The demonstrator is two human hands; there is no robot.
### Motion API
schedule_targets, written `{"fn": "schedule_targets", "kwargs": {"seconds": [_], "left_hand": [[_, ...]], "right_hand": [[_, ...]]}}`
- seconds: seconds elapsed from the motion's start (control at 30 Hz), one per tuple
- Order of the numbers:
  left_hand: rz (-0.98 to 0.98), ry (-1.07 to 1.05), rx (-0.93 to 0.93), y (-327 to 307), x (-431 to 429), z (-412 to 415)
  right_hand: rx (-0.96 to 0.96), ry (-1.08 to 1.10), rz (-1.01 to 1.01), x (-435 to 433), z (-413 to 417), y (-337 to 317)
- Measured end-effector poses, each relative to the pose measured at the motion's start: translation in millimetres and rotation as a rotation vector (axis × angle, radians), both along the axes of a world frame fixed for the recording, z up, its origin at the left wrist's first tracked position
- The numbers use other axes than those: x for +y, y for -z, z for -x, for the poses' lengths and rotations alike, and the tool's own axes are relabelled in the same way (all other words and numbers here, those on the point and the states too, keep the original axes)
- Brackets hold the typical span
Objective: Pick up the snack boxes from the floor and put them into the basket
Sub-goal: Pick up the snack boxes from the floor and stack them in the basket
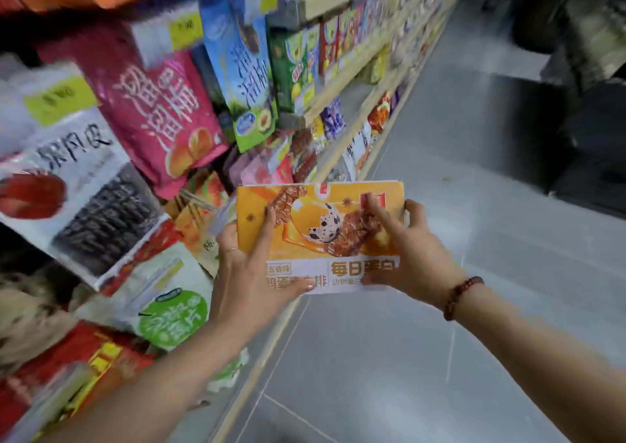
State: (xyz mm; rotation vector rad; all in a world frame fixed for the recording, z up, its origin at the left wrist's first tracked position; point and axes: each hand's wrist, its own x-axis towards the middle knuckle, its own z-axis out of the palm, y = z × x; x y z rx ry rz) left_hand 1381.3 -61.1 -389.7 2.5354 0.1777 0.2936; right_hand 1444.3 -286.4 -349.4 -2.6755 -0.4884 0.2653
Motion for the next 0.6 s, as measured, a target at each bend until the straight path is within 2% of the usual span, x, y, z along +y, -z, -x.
{"fn": "schedule_targets", "kwargs": {"seconds": [0.13, 0.27, 0.47, 0.6], "left_hand": [[-0.035, -0.059, -0.120, -65.0, 5.0, 32.5], [-0.055, -0.167, -0.191, -101.0, -1.2, 65.6], [-0.072, -0.383, -0.281, -119.5, -38.9, 116.3], [-0.071, -0.565, -0.233, -126.6, -53.6, 174.9]], "right_hand": [[-0.114, -0.078, -0.048, 2.9, 15.3, -62.0], [-0.192, -0.187, -0.072, 2.8, 26.4, -101.8], [-0.289, -0.415, -0.109, -8.2, 40.2, -127.9], [-0.287, -0.595, -0.140, 2.2, 66.4, -131.2]]}}
